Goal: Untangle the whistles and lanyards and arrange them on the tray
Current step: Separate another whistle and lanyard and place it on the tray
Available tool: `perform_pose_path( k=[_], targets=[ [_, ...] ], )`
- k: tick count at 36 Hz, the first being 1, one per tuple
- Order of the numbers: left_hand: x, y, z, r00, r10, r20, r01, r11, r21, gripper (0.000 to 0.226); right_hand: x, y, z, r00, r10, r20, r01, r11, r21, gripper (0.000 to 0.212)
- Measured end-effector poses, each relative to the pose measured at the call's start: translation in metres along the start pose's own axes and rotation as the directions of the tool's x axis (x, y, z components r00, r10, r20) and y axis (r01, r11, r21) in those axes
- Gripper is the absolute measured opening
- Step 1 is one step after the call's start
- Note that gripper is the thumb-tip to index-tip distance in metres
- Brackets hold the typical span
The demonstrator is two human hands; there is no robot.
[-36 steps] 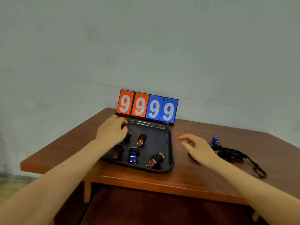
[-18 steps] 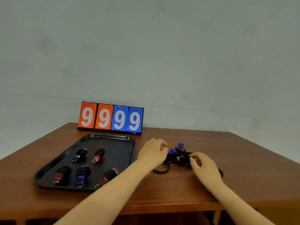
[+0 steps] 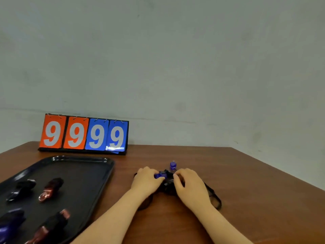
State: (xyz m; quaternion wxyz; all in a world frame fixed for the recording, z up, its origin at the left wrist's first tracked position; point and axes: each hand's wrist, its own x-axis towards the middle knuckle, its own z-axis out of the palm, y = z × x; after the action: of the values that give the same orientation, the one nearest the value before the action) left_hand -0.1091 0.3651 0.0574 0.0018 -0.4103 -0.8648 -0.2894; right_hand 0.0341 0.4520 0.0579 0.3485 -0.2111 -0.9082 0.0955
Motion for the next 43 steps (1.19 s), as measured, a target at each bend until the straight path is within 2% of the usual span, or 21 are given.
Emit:
perform_pose_path(
  k=[4,6,10,14,18,20,22,27,33,37,40,43],
  targets=[
    [-0.002,-0.005,-0.007,1.0,-0.016,0.02,0.019,0.992,-0.127,0.024,0.012,0.007,0.007,0.998,0.045,-0.033,-0.044,0.999,0.011,0.022],
    [-0.003,-0.005,-0.01,0.999,-0.049,0.013,0.051,0.969,-0.244,0.019,0.019,0.012,0.013,0.998,0.047,-0.042,-0.047,0.999,-0.006,0.022],
    [0.001,-0.006,-0.015,0.987,-0.159,-0.007,0.134,0.851,-0.507,0.028,0.031,0.017,0.021,0.999,0.029,-0.036,-0.031,0.999,-0.04,0.021],
    [-0.002,-0.002,-0.021,0.989,-0.149,-0.013,0.104,0.748,-0.655,0.02,0.037,0.019,0.024,0.999,0.019,-0.029,-0.019,1.0,-0.002,0.021],
    [-0.006,0.007,-0.022,0.99,-0.137,0.038,0.124,0.697,-0.706,0.011,0.033,0.016,0.02,0.996,-0.002,-0.086,0.013,0.992,0.124,0.017],
    [-0.005,0.013,-0.026,0.983,-0.165,0.079,0.166,0.628,-0.76,0.014,0.03,0.015,0.017,0.991,0.039,-0.125,-0.008,0.971,0.24,0.016],
    [-0.004,0.016,-0.03,0.982,-0.164,0.095,0.177,0.608,-0.774,0.017,0.028,0.012,0.015,0.983,0.112,-0.144,-0.05,0.925,0.377,0.019],
    [-0.007,0.015,-0.037,0.994,-0.111,-0.018,0.048,0.57,-0.82,0.019,0.024,0.001,0.012,0.979,0.138,-0.152,-0.046,0.868,0.495,0.02],
    [-0.018,0.015,-0.043,0.998,-0.059,-0.022,-0.01,0.195,-0.981,0.018,0.018,-0.014,0.011,0.998,0.026,-0.059,0.012,0.832,0.555,0.019],
    [-0.02,0.02,-0.045,0.999,-0.024,-0.04,-0.04,-0.013,-0.999,0.019,0.017,-0.016,0.01,0.997,-0.001,0.079,-0.041,0.847,0.53,0.018],
    [-0.02,0.024,-0.046,0.999,-0.006,-0.031,-0.032,-0.124,-0.992,0.018,0.015,-0.018,0.009,0.986,-0.018,0.164,-0.072,0.846,0.529,0.017],
    [-0.021,0.027,-0.046,1.0,0.005,-0.021,-0.02,-0.199,-0.98,0.016,0.014,-0.022,0.01,0.987,-0.023,0.158,-0.064,0.85,0.523,0.025]
  ],
)
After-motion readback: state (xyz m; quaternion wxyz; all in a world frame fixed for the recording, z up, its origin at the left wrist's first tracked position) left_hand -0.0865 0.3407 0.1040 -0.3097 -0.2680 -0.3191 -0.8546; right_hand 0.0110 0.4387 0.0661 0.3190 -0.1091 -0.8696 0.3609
